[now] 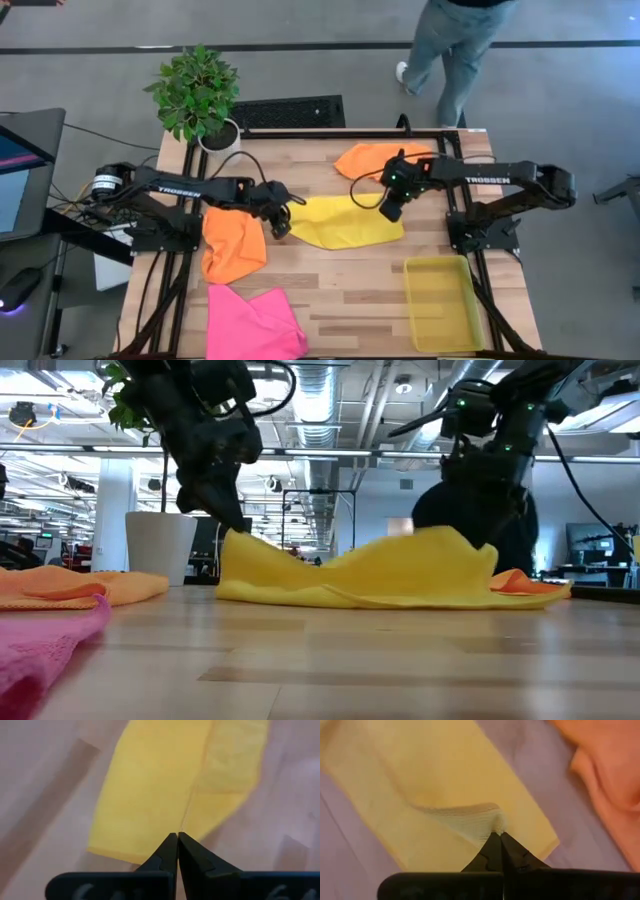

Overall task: Fold microfiber towels
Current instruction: Fold the yellow cloth

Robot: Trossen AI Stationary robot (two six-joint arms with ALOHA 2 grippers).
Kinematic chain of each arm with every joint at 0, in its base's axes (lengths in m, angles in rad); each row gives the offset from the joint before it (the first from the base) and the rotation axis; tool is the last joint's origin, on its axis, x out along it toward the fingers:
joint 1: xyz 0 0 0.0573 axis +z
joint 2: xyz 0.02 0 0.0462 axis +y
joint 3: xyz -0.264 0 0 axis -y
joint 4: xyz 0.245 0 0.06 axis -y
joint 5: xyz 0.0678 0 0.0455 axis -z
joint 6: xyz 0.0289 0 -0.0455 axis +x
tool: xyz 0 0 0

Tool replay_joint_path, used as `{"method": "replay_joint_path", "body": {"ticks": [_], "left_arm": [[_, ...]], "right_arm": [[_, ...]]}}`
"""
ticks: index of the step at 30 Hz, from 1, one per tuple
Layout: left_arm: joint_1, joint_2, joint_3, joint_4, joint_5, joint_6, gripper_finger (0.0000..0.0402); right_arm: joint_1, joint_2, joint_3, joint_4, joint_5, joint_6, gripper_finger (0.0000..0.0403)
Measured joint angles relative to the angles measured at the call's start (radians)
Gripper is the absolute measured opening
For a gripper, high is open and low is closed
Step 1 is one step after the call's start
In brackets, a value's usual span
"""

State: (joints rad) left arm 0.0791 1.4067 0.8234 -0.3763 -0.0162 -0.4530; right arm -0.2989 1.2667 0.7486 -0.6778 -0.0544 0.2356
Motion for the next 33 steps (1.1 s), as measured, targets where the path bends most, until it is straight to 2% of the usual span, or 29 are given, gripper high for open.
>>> {"method": "replay_joint_path", "body": {"ticks": [10, 14, 23, 33], "left_arm": [[-0.089, 0.003, -0.007, 0.003, 0.011, -0.091, 0.0], [-0.113, 0.003, -0.007, 0.009, 0.011, -0.116, 0.0], [-0.123, 0.047, -0.007, 0.067, 0.023, -0.121, 0.0], [-0.123, 0.103, -0.008, 0.125, 0.106, -0.127, 0.0]], "right_arm": [[0.085, 0.0, 0.0, -0.104, -0.004, -0.008, 0.0002], [0.109, 0.0, 0.0, -0.103, -0.04, -0.008, 0.0002], [0.152, 0.001, 0.0, -0.108, -0.063, -0.001, 0.0002], [0.194, 0.006, 0.0, -0.124, -0.165, -0.052, 0.0002]]}}
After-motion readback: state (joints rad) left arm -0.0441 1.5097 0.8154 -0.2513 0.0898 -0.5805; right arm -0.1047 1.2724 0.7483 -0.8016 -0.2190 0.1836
